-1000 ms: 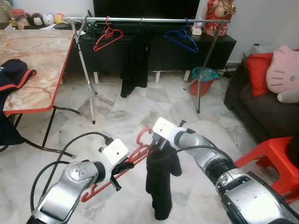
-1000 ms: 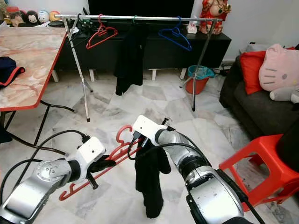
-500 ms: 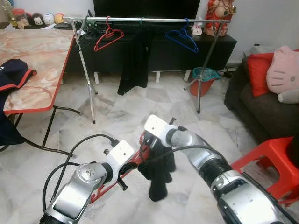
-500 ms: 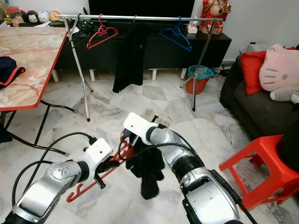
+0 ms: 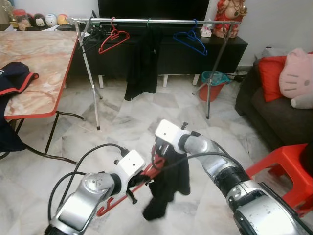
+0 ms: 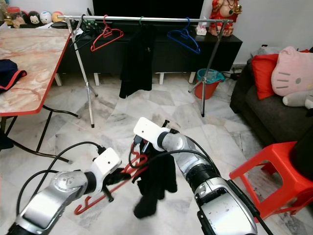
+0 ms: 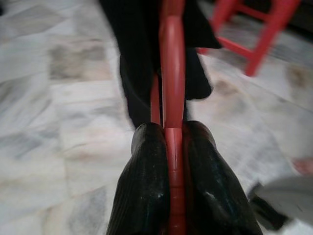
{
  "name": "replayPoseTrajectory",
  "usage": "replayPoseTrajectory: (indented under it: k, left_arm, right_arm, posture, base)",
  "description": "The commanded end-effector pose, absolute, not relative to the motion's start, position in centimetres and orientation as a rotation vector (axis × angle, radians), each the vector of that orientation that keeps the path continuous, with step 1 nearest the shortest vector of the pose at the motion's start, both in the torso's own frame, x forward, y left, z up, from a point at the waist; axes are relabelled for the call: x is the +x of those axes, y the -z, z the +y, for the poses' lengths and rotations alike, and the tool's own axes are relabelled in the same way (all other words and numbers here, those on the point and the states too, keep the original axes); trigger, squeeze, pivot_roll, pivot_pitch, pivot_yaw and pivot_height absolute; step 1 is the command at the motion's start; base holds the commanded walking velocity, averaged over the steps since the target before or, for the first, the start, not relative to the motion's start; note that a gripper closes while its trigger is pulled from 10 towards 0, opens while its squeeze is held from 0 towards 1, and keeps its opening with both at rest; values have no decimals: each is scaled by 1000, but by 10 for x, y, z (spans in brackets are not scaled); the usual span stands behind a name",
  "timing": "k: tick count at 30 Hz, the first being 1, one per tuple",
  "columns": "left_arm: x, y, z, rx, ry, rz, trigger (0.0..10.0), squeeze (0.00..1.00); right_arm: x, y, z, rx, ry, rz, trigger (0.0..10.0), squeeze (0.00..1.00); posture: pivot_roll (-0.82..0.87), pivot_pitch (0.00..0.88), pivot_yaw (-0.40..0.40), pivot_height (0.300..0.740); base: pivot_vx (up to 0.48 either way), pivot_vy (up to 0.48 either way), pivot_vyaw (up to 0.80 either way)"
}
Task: Hang hanger
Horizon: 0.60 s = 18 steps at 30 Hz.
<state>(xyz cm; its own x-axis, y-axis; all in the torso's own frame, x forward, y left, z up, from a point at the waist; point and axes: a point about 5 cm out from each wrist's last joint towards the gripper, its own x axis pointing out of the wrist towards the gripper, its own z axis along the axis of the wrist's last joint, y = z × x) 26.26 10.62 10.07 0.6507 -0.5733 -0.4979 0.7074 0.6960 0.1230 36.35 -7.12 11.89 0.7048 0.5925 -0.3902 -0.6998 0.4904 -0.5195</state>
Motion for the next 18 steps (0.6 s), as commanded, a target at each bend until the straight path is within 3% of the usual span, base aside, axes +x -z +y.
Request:
replayPoseTrajectory:
  k: [1, 12, 18]
  left_arm:
    - [281, -127, 98, 287, 653, 303, 10000, 0]
    - [299, -135, 121, 221, 359, 240, 10000, 0]
    - [282, -132, 116, 233, 595, 264, 10000, 0]
  right_arm:
    - [355, -118, -52, -729, -879, 132, 10000, 0]
    - [355, -110, -73, -898, -814, 162, 10000, 0]
    - [362, -116, -83, -924, -753, 147, 10000, 0]
  posture:
    - [116, 2, -130, 740]
    - [110, 6, -132, 740]
    - [114, 6, -132, 740]
  base:
    - [0, 0, 0]
    - [0, 0, 0]
    - [0, 0, 0]
